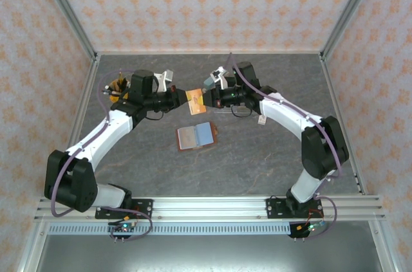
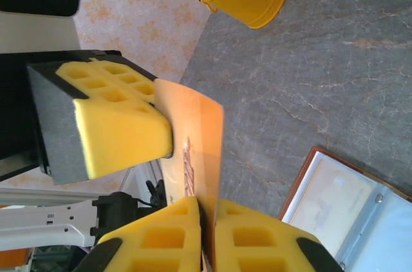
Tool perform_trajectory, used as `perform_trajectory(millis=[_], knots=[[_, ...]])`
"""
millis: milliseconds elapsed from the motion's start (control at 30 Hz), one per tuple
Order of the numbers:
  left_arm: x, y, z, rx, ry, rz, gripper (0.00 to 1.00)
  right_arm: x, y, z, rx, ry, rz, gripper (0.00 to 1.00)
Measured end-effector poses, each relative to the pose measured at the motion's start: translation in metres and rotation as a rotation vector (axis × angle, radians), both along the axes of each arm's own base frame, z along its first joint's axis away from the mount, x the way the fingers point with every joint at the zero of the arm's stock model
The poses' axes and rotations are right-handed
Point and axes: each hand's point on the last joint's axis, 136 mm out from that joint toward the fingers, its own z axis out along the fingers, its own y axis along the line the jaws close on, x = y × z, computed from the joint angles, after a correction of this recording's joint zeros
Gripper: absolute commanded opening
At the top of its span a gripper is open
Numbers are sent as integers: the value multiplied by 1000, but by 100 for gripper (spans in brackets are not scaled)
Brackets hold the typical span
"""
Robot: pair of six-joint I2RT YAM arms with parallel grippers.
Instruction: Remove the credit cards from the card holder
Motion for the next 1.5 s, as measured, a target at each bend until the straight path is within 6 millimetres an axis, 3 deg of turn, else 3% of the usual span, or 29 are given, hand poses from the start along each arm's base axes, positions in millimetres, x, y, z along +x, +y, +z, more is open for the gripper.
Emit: perform_trajectory(millis=[233, 367, 500, 733, 833, 967, 1233, 1500], knots=[[-2, 12, -20, 84, 69, 36, 71, 0, -2, 3, -20, 5, -31, 0], [1, 31, -23, 184, 81, 87, 87, 7, -15, -5, -102, 20, -128, 0], [-3, 60, -31, 316, 107, 170, 98, 16, -43, -23, -256, 71, -313, 0], [-17, 93, -38, 477, 126, 254, 100, 22, -116, -56, -526, 150, -687, 0], [-19, 100, -37, 515, 116, 271, 100, 19, -138, -68, -650, 105, -711, 0], [-21, 105, -35, 537, 108, 284, 100, 20, -155, -77, -818, -37, -619, 0], [-22, 106, -32, 547, 92, 280, 100, 28, -161, -86, -1030, -310, -295, 0], [-22, 106, -32, 546, 92, 278, 100, 41, -152, -75, -1136, -554, 80, 0]])
